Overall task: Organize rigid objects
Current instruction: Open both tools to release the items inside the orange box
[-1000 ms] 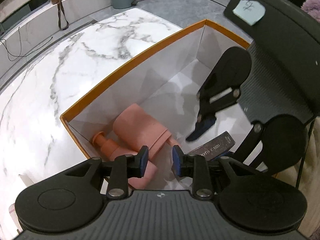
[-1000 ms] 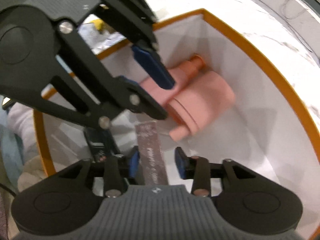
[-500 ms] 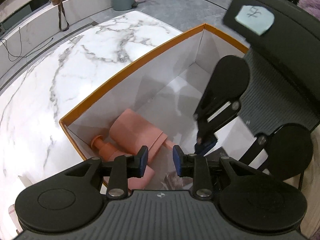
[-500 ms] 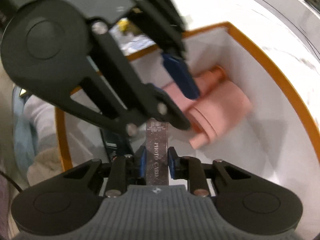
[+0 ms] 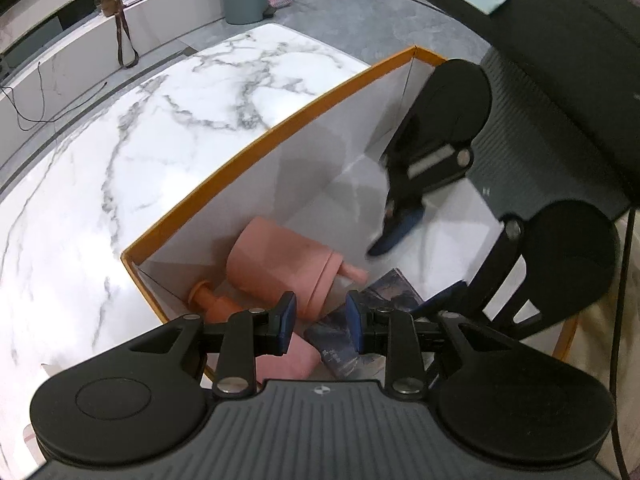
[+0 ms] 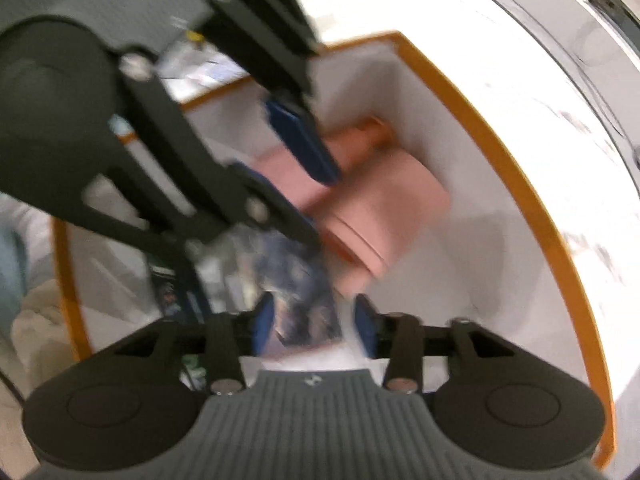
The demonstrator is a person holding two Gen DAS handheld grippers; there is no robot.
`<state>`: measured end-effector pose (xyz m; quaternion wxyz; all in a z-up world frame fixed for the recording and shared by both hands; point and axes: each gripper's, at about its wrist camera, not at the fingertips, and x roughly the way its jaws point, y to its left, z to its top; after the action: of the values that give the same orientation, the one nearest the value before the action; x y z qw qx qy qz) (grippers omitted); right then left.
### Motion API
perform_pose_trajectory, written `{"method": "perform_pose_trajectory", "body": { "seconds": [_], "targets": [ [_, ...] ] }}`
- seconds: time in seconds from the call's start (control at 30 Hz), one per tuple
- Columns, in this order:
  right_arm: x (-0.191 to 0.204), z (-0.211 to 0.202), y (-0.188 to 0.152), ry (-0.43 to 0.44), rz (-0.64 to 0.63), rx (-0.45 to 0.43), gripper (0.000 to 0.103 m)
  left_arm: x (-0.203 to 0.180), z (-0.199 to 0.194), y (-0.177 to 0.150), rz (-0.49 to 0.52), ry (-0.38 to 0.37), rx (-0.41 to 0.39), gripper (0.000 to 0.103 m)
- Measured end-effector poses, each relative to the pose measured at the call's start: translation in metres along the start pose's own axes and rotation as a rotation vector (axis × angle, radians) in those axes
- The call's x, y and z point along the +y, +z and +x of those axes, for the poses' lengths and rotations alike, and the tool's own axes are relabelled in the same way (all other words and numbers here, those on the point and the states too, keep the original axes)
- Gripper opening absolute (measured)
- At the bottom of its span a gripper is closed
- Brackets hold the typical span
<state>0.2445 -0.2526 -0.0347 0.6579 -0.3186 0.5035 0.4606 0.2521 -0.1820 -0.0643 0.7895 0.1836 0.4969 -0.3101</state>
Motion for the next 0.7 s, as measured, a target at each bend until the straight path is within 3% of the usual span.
{"method": "perform_pose_trajectory", "body": {
  "seconds": [0.13, 0.27, 0.4, 0.43, 0.7],
  "targets": [
    [-0.024, 0.005, -0.018, 0.029, 0.207, 0.025, 0.057, 0.002, -0.003, 0.001, -0.011, 0.004, -0.010, 0.034],
    [-0.047, 0.009, -0.037, 0.039, 0.342, -0.021, 0.059, 0.002, -0.002, 0.001, -0.006, 0.012, -0.004, 0.034],
    [-0.032, 0.004, -0.024, 0.044, 0.235, -0.078, 0.085, 0.002, -0.001, 0.002, -0.011, 0.021, -0.003, 0.034],
    [-0.025, 0.006, -0.022, 0.057, 0.193, -0.073, 0.086, 0.002, -0.002, 0.002, -0.011, 0.024, -0.003, 0.034],
    [-0.005, 0.024, -0.011, 0.058, 0.037, -0.032, 0.063, 0.004, -0.003, 0.003, -0.005, 0.033, -0.003, 0.034]
  ]
}}
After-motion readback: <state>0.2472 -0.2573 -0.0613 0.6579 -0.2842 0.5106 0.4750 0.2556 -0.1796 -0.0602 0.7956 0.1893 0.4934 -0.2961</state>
